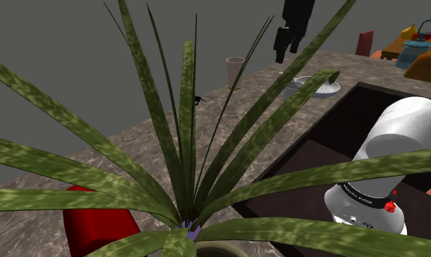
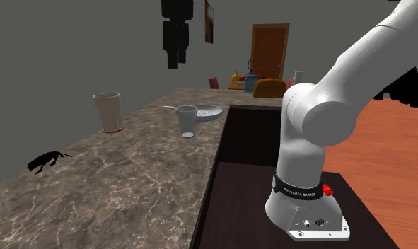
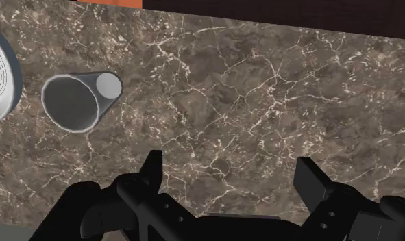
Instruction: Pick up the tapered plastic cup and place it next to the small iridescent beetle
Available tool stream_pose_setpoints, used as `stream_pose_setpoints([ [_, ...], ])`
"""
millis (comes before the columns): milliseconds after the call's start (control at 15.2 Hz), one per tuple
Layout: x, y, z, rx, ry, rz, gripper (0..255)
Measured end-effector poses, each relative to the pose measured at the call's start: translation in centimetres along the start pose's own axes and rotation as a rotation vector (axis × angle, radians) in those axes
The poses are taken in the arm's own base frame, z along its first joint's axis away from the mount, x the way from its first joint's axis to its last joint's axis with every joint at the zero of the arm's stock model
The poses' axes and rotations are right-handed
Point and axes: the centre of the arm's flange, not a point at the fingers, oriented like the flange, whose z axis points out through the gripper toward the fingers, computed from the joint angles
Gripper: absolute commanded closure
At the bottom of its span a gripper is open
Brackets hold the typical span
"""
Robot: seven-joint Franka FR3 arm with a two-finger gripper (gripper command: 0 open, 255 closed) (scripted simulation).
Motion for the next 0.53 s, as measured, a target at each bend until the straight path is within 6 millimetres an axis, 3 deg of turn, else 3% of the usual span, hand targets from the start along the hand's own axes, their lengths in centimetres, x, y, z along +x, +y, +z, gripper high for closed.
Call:
stream_pose_setpoints([
  [132,0.1,0.4,0.5,-0.001,-0.003,0.001,0],
  [528,1.8,4.7,6.1,-0.010,-0.038,0.011,0],
])
